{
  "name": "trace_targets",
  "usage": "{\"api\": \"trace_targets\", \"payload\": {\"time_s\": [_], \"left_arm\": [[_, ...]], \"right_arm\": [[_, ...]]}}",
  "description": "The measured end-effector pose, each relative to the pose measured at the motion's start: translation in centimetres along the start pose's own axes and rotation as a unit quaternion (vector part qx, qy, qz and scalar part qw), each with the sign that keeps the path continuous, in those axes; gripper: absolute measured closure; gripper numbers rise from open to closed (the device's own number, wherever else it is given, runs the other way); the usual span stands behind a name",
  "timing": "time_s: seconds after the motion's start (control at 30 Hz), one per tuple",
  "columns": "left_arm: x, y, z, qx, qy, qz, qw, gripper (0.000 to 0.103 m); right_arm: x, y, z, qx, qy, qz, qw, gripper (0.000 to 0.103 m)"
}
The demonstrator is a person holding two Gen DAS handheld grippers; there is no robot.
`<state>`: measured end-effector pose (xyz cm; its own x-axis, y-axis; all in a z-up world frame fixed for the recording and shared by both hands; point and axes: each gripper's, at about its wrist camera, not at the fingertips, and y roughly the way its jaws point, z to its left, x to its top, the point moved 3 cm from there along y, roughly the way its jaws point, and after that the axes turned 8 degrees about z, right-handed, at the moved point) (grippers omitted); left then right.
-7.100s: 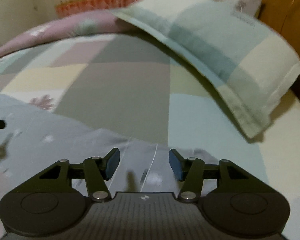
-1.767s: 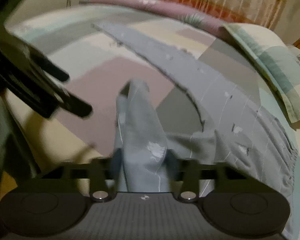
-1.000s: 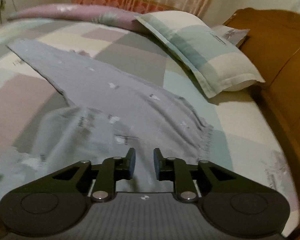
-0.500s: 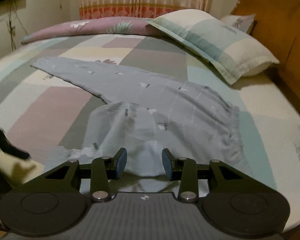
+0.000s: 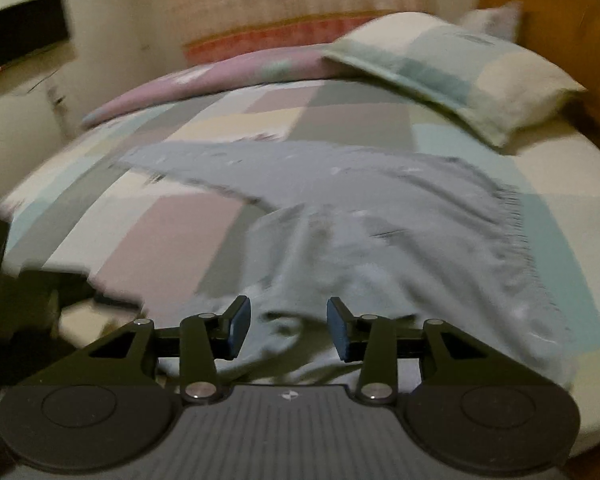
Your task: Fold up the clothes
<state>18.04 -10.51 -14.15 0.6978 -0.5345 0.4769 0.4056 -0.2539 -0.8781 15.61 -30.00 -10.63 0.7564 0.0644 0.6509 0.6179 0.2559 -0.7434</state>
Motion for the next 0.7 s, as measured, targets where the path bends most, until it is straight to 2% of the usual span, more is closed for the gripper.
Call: {"api": "trace_targets", "payload": {"time_s": [0.1,0.17,0.37,0.4,0.43,0.47,0.53,0.63,0.7], "left_arm": [[0.2,-0.3,1.1,0.004,-0.013,-0.004,0.9999,0.022],[0.3,-0.3,1.3,0.003,-0.011,-0.002,0.9999,0.022],[-0.5,-0.2,1.9,-0.014,-0.026,0.010,0.9995,0.022],[-0.7,-0.4,2.0,-0.016,-0.028,0.009,0.9994,0.022],[-0.9,-0.5,2.1,-0.017,-0.029,0.009,0.9994,0.022],[-1.2,-0.7,2.1,-0.016,-0.026,0.009,0.9995,0.022],[-1.6,-0.9,2.0,-0.015,-0.015,0.011,0.9997,0.023],[-2.2,-0.8,1.5,-0.035,-0.003,0.020,0.9992,0.023],[-2.2,-0.7,1.4,-0.056,-0.008,0.020,0.9982,0.023]], "right_arm": [[-0.8,1.2,3.1,0.015,-0.082,0.019,0.996,0.055],[-1.5,2.3,5.4,0.016,-0.147,0.033,0.989,0.055],[-3.4,5.5,10.0,-0.038,-0.313,0.048,0.948,0.057],[-3.5,6.0,10.1,-0.046,-0.323,0.053,0.944,0.070],[-3.5,6.5,10.2,-0.054,-0.332,0.059,0.940,0.092],[-3.5,6.7,10.3,-0.056,-0.333,0.064,0.939,0.095],[-3.2,6.3,10.3,-0.047,-0.318,0.056,0.945,0.095],[-2.1,5.2,9.9,-0.023,-0.275,0.036,0.960,0.095],[-1.5,4.4,10.0,-0.007,-0.258,0.022,0.966,0.095]]}}
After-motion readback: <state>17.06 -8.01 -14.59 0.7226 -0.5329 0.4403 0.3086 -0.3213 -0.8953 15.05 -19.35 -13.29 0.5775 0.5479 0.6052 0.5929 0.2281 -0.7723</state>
